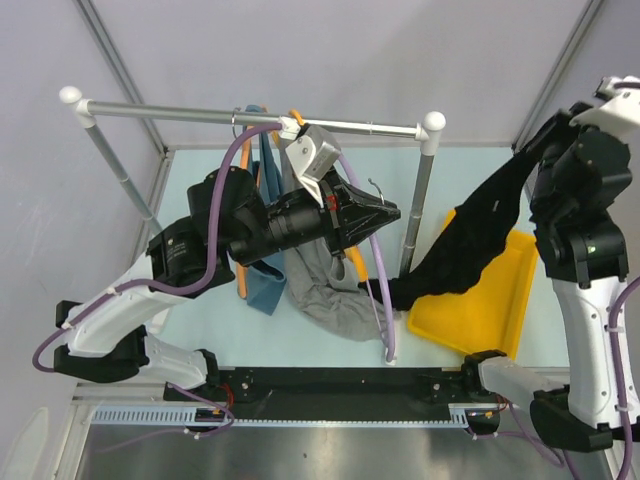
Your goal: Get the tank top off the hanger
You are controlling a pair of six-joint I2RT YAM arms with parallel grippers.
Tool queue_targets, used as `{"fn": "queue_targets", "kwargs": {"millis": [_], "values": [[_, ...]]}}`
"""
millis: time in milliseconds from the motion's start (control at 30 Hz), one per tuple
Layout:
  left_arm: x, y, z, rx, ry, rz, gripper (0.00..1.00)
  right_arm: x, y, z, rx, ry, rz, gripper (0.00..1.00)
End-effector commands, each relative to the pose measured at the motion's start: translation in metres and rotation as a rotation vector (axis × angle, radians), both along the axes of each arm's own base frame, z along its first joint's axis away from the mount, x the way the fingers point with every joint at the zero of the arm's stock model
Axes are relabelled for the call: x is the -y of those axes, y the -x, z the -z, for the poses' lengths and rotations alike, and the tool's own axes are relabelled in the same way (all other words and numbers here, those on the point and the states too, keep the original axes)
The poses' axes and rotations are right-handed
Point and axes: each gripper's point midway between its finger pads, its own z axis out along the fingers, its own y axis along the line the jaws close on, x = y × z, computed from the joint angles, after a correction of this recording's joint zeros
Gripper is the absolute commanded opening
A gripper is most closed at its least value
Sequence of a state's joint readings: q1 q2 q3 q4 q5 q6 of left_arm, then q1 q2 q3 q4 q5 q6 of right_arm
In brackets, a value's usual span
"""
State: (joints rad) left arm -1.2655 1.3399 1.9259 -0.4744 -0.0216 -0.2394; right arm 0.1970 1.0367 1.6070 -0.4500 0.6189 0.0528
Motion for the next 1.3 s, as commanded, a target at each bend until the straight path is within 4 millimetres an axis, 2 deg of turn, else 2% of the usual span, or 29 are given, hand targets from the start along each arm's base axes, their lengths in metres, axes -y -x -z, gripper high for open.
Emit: {"fn": "queue_targets", "kwargs": {"millis": [0,33,67,200,300,400,467,500,533,567,767,800,900,933,1000,1033,1067,1133,1267], "values": [[-0.005,0.006,-0.021,0.012,0.069,0.017,0.00,-0.007,0.017,-0.100,0.239,0.013,-0.080,0.00],[-0.005,0.005,-0.021,0.013,0.069,0.015,0.00,-0.008,0.018,-0.103,0.231,0.009,-0.088,0.00],[-0.004,0.007,-0.020,0.013,0.066,0.026,0.00,-0.012,0.020,-0.122,0.265,0.008,-0.111,0.00],[-0.001,0.009,-0.019,0.016,0.053,0.042,0.00,-0.018,0.025,-0.136,0.302,0.002,-0.154,0.00],[-0.001,0.008,-0.016,0.014,0.044,0.039,0.00,-0.023,0.029,-0.142,0.326,-0.011,-0.187,0.00],[0.000,0.008,-0.015,0.013,0.040,0.037,0.00,-0.030,0.028,-0.131,0.310,-0.032,-0.227,0.00],[-0.001,0.008,-0.016,0.015,0.042,0.037,0.00,-0.032,0.019,-0.108,0.260,-0.050,-0.229,0.00],[-0.001,0.008,-0.016,0.017,0.043,0.037,0.00,-0.029,0.027,-0.105,0.268,-0.062,-0.222,0.00],[-0.001,0.008,-0.016,0.017,0.043,0.037,0.00,-0.029,0.020,-0.088,0.228,-0.070,-0.213,0.00],[-0.002,0.008,-0.016,0.018,0.043,0.038,0.00,-0.029,0.021,-0.081,0.221,-0.084,-0.214,0.00],[-0.007,0.009,-0.016,0.022,0.042,0.033,0.00,-0.015,0.043,-0.039,0.128,-0.120,-0.147,0.00],[-0.008,0.009,-0.016,0.024,0.041,0.033,0.00,-0.012,0.056,-0.039,0.138,-0.128,-0.141,0.00],[-0.009,0.009,-0.014,0.024,0.038,0.030,0.00,-0.011,0.074,-0.024,0.111,-0.138,-0.153,0.00],[-0.009,0.009,-0.014,0.024,0.038,0.029,0.00,-0.009,0.090,-0.025,0.133,-0.142,-0.158,0.00],[-0.010,0.009,-0.013,0.024,0.035,0.029,0.00,-0.014,0.100,-0.007,0.102,-0.167,-0.193,0.00],[-0.012,0.010,-0.014,0.026,0.039,0.029,0.00,-0.014,0.113,-0.004,0.116,-0.192,-0.206,0.00],[-0.013,0.010,-0.013,0.026,0.037,0.032,0.00,-0.016,0.112,0.020,0.053,-0.219,-0.207,0.00],[-0.015,0.010,-0.012,0.023,0.037,0.028,0.00,-0.022,0.118,0.047,-0.009,-0.295,-0.220,0.00],[-0.020,0.012,-0.014,0.024,0.044,0.031,0.00,-0.021,0.121,0.086,-0.094,-0.351,-0.190,0.00]]}}
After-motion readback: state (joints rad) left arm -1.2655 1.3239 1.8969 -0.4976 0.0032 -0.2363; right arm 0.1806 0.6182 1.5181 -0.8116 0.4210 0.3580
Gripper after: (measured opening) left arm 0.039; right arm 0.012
